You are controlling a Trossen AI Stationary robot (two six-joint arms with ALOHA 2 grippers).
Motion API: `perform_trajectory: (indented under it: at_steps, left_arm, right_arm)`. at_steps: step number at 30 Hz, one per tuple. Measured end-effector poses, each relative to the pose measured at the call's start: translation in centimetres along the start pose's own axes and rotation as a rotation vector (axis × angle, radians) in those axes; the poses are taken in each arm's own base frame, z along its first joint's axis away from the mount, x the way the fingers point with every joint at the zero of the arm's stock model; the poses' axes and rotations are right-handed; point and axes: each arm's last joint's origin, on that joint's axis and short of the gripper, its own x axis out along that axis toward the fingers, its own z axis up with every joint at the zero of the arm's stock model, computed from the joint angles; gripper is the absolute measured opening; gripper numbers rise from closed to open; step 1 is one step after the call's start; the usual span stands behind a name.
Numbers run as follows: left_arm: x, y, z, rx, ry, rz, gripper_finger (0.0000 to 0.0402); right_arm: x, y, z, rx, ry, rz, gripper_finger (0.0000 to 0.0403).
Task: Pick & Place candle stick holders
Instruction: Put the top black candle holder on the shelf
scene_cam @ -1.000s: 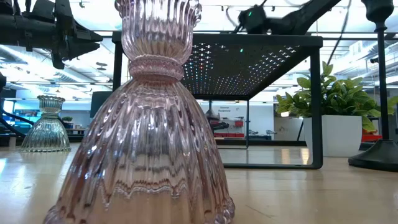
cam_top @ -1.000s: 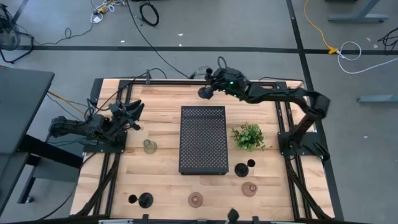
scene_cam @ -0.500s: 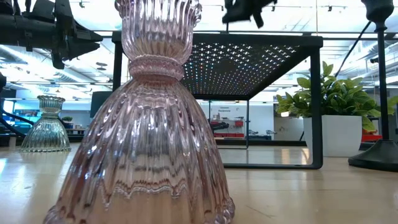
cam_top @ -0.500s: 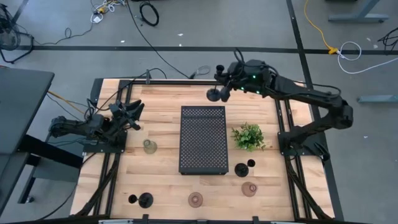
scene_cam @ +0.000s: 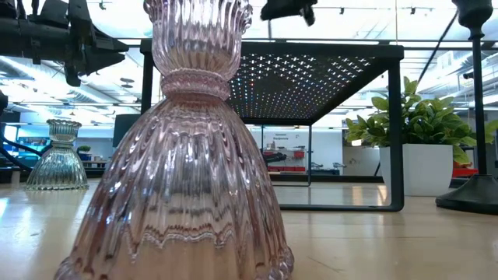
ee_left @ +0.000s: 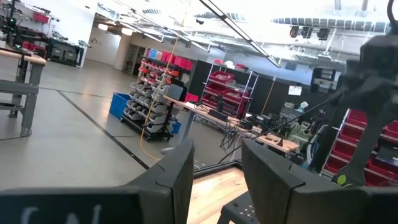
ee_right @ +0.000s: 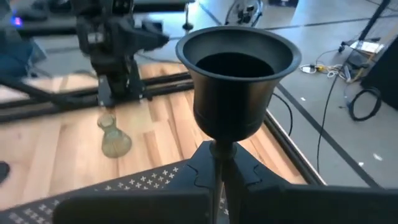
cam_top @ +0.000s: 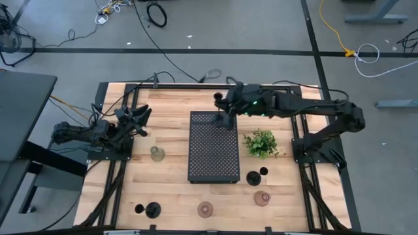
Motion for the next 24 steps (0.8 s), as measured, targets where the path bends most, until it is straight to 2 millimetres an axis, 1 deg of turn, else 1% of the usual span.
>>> perform_trajectory:
  at_steps: [4,8,17,20,24]
  left_arm:
    - [0.0,0.0,0.0,0.0,0.001,0.0,0.0138]
    - [0.0,0.0,0.0,0.001,0.001,0.0,0.0138]
    - [0.0,0.0,0.0,0.002,0.001,0.0,0.0138]
    - [0.0,0.0,-0.1,0.009,0.007,0.001,0.0138]
    - [0.0,0.0,-0.2,0.02,0.017,0.001,0.0138]
  right_arm:
    - [2.8,0.9,-1.1,-0.038,0.034,-0.022,0.0003]
    - [4.0,1.0,-1.4,-0.058,0.03,-0.035,0.0003]
    - [4.0,1.0,-1.4,-0.055,0.028,-0.046,0.0002]
    - [4.1,0.9,-1.9,-0.053,0.02,-0.065,0.0002]
    - [3.8,0.8,-2.4,-0.043,0.006,-0.066,0.0002]
